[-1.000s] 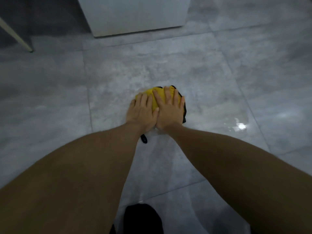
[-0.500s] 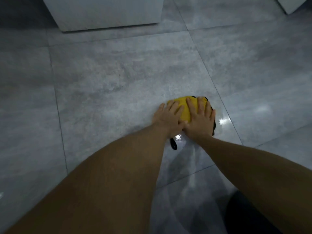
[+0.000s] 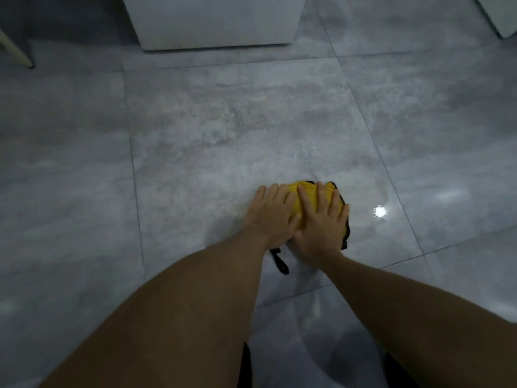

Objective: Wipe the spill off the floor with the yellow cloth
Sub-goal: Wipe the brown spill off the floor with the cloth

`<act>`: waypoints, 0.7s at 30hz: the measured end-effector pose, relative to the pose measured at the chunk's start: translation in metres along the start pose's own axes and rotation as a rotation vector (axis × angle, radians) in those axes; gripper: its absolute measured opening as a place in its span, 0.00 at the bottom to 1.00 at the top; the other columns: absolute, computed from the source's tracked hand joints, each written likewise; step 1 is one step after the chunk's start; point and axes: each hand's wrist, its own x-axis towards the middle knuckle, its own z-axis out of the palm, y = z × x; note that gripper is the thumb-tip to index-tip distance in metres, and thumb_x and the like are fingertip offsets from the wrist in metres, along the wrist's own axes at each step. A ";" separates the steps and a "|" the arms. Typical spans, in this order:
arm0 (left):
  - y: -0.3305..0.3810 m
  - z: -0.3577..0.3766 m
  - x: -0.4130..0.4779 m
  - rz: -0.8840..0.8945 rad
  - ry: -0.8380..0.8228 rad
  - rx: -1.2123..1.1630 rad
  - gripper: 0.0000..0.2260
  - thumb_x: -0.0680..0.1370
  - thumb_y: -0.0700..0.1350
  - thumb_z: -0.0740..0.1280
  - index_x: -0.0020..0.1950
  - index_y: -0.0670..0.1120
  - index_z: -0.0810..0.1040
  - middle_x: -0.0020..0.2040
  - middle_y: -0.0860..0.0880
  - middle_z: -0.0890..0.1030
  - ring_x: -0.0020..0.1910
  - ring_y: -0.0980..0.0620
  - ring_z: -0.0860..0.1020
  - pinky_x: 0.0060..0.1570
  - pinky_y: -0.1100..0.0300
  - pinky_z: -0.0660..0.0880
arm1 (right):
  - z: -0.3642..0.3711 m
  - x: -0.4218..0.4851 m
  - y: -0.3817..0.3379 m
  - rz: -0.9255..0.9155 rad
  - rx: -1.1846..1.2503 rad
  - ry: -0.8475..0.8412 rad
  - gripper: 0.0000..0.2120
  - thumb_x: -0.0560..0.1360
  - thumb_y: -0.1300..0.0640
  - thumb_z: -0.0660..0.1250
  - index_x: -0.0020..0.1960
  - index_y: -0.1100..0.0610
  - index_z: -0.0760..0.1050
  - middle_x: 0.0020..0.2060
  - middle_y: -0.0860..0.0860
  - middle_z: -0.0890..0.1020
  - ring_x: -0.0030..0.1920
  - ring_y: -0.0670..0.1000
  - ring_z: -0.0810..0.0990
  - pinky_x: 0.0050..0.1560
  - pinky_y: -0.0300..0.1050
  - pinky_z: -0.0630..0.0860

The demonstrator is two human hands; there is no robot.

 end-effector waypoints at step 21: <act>-0.209 -0.030 -0.327 -0.663 0.064 0.135 0.20 0.76 0.48 0.55 0.60 0.36 0.72 0.55 0.36 0.75 0.54 0.37 0.72 0.58 0.42 0.69 | 0.061 -0.110 -0.342 -0.697 0.190 -0.124 0.35 0.76 0.32 0.58 0.80 0.42 0.62 0.83 0.54 0.55 0.82 0.66 0.49 0.76 0.74 0.44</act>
